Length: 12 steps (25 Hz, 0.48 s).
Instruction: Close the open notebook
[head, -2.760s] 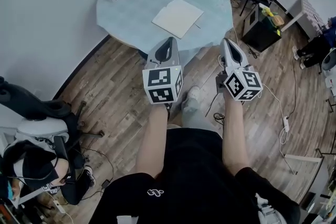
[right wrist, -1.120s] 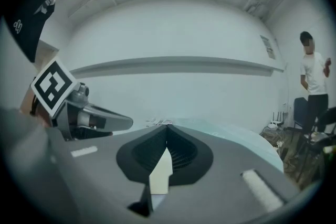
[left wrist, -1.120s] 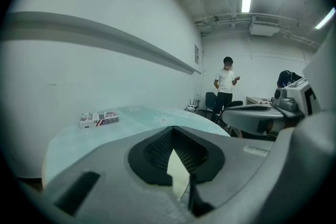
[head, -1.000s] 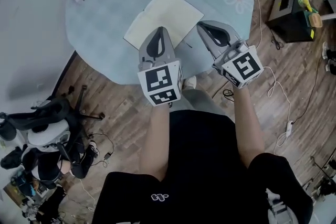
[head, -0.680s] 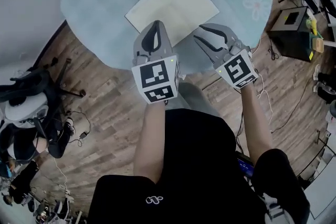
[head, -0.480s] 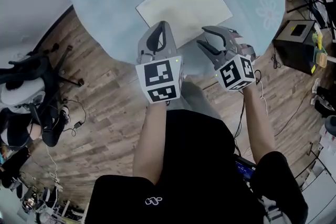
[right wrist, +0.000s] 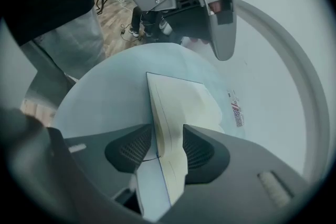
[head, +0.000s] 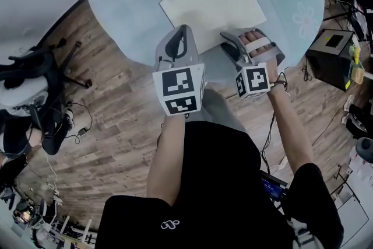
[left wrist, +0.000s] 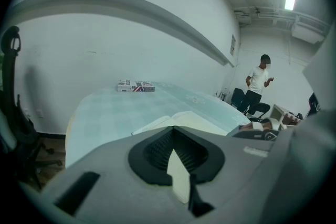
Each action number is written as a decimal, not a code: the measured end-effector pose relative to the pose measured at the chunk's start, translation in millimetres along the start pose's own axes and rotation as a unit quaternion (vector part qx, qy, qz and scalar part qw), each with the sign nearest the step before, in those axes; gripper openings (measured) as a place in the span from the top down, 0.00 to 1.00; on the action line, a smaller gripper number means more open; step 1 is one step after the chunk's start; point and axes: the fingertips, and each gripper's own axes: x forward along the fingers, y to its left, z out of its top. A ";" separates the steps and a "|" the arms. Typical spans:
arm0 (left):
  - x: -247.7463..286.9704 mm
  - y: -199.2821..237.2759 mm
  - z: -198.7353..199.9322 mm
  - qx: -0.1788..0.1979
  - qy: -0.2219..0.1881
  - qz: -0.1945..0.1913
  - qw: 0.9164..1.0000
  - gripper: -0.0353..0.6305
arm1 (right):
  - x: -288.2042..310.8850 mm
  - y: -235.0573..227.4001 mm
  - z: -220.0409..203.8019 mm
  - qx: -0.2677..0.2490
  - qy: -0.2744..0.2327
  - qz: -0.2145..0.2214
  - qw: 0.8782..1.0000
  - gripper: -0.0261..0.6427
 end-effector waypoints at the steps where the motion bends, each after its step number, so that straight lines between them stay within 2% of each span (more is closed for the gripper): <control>1: 0.1 0.7 0.3 -0.001 0.000 0.000 1.000 0.94 | 1.3 0.9 -1.2 -0.010 0.006 -0.003 1.000 0.66; 4: 1.1 1.7 -1.5 -0.005 0.003 -0.003 1.000 0.94 | 6.8 1.6 -5.8 -0.040 0.025 -0.021 0.999 0.69; 9: 2.7 -3.3 -5.3 -0.005 0.008 -0.012 1.000 0.94 | 9.5 9.0 -5.2 -0.087 0.033 -0.042 0.995 0.81; 12: 4.2 -6.4 -6.5 -0.002 0.012 -0.014 1.000 0.94 | 11.4 11.5 -6.6 -0.071 0.032 -0.044 0.996 0.85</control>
